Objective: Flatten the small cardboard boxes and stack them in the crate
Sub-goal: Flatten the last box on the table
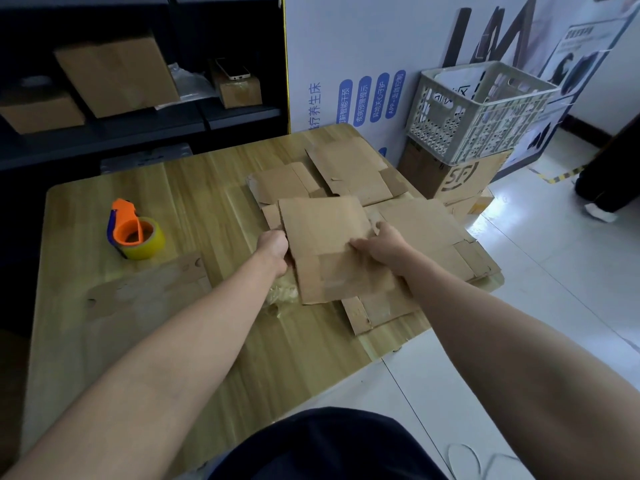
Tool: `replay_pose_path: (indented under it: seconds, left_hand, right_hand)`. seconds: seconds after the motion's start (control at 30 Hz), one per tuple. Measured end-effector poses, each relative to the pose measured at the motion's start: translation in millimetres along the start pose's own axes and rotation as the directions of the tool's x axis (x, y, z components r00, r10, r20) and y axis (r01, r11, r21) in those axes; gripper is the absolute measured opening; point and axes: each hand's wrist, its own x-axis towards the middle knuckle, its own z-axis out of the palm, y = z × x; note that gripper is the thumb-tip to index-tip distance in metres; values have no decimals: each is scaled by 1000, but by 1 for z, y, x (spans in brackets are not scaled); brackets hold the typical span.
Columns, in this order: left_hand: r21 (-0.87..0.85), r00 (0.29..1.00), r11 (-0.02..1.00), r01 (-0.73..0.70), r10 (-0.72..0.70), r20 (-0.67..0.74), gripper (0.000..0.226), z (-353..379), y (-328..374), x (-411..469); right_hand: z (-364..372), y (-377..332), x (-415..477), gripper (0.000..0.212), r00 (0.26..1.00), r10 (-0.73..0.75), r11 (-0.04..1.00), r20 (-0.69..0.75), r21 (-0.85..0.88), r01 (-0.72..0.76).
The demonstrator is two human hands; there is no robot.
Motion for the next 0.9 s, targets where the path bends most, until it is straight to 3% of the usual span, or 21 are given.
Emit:
replay_pose_path:
  seconds: [0.1, 0.23, 0.33, 0.5, 0.6, 0.73, 0.9]
  left_hand:
    - [134, 997, 989, 62, -69, 46, 53, -4, -9, -4]
    - [295, 987, 947, 128, -151, 57, 69, -12, -29, -4]
    - [543, 980, 826, 153, -196, 20, 59, -12, -53, -6]
    - [560, 976, 803, 203, -211, -52, 46, -3, -78, -7]
    - [648, 985, 742, 170, -116, -125, 48, 0, -83, -9]
    - [644, 980, 739, 199, -141, -141, 40, 2, -94, -15]
    - [728, 986, 667, 161, -75, -149, 48, 4, -110, -21]
  right_hand:
    - [2, 11, 0, 51, 1000, 23, 993, 13, -114, -21]
    - [5, 24, 3, 45, 999, 49, 966, 9, -254, -46]
    - [9, 36, 5, 38, 998, 45, 960, 45, -278, -31]
    - [17, 57, 8, 35, 996, 55, 907, 77, -422, -17]
    - [23, 71, 11, 31, 994, 87, 916, 70, -398, -52]
    - [28, 89, 11, 34, 992, 91, 904, 82, -424, -48]
    - [31, 104, 14, 25, 993, 100, 919, 64, -389, -67]
